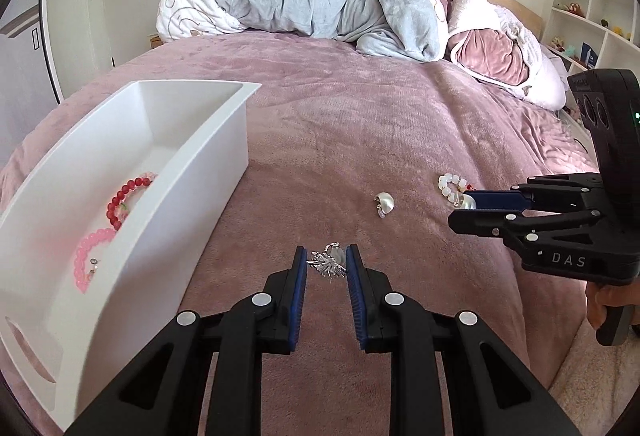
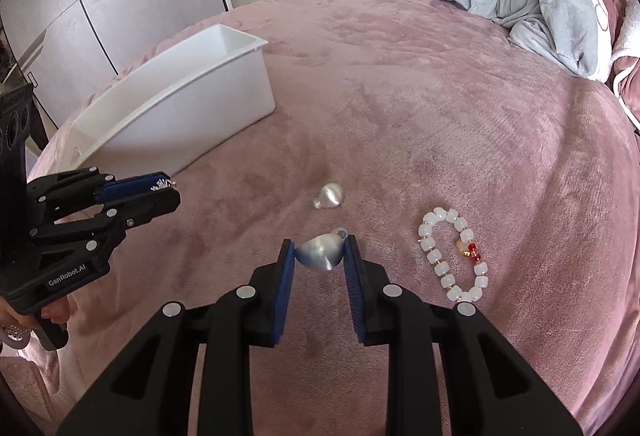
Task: Organize jewelry
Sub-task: 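Carry both pieces over the white bin and open both tools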
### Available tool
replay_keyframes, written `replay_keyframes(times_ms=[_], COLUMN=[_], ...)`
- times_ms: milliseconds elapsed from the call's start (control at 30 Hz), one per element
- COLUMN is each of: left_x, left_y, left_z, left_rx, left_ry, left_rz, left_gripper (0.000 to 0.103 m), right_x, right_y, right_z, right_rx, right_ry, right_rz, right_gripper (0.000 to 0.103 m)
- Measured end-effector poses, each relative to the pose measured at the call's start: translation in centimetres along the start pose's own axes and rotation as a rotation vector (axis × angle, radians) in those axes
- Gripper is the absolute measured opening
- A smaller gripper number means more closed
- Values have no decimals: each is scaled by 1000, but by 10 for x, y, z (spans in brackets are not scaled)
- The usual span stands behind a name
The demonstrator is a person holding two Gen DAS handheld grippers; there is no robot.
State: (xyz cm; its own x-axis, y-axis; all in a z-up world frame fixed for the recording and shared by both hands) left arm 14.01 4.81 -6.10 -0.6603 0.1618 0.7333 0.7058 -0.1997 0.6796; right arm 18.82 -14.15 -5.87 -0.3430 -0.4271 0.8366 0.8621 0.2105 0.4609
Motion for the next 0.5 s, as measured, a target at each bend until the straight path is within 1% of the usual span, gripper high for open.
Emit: replay_keyframes(times_ms=[133,300,400,500], left_x=[26,57,73,88], left_y=[7,27,40,53], left_z=[16,41,57,77], left_rx=[3,3,-7,-5], left_ry=[15,42,65,99], left_rz=[-30,-82,-104,-123], left_gripper=[25,25,25,25], right_x=[17,42,55,64], right_y=[23,63,86,108], right_z=[15,36,57,79], right_rx=[2,4,28,44], right_ry=[-7,5,9,37], right_rz=[-61,-139,-176,-196], right_gripper=[25,25,25,26])
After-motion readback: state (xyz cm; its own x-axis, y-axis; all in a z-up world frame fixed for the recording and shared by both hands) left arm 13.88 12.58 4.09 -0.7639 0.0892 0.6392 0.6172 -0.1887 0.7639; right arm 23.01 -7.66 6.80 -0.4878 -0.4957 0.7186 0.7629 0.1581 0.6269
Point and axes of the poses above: each gripper's, at about its wrist camera, not at the fingertips, and x roughly against the way its jaws point, z to its left, y to its top, the point moved 1 cm from there along -x, roughly the way its jaws point, and after that the axes turned 12 degrees about -x, right-handed, at the moved point
